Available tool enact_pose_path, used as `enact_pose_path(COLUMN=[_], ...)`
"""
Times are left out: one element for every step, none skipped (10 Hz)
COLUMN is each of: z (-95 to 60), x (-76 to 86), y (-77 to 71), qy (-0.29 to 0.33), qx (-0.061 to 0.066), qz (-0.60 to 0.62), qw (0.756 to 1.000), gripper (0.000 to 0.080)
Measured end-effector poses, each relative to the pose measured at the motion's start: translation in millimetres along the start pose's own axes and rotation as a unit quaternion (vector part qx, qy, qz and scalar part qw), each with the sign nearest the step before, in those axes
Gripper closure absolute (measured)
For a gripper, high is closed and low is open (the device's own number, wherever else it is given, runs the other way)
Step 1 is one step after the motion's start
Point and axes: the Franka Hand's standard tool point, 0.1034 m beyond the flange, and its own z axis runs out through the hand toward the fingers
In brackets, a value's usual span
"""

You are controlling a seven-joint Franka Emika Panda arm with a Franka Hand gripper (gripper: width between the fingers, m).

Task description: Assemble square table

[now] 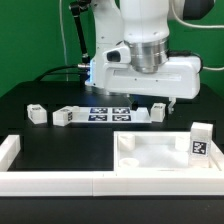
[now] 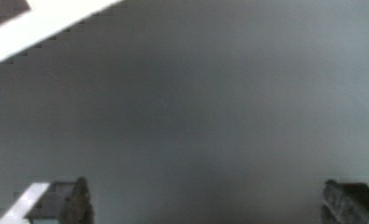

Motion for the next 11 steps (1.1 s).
enact_pose_path(z=[-2.3, -3.6, -2.9, -1.9, 6.7, 22.5, 33.4, 28.7, 29.7, 30.1, 33.0], x=[-3.3, 3.3, -2.4, -0.6, -14.8, -32.2, -42.4, -40.4, -34.4, -40.0, -38.1], y=[-1.9, -2.4, 2.1, 3.7, 2.2, 2.6, 4.9, 8.4, 10.9, 15.5, 17.9], qy=[-0.054, -0.073, -0.128, -0.157, -0.187, -0.21, -0.236, -0.283, -0.295, -0.33, -0.346], qx=[-0.002, -0.001, -0.005, -0.007, -0.01, -0.021, -0.031, -0.032, -0.031, -0.035, -0.036], qz=[0.005, 0.008, 0.015, 0.021, 0.032, 0.035, 0.035, 0.041, 0.047, 0.053, 0.058], qw=[0.999, 0.997, 0.992, 0.987, 0.982, 0.977, 0.971, 0.958, 0.954, 0.942, 0.936], gripper=[0.015, 0.015, 0.015, 0.015, 0.015, 0.015, 0.015, 0.015, 0.015, 0.015, 0.015])
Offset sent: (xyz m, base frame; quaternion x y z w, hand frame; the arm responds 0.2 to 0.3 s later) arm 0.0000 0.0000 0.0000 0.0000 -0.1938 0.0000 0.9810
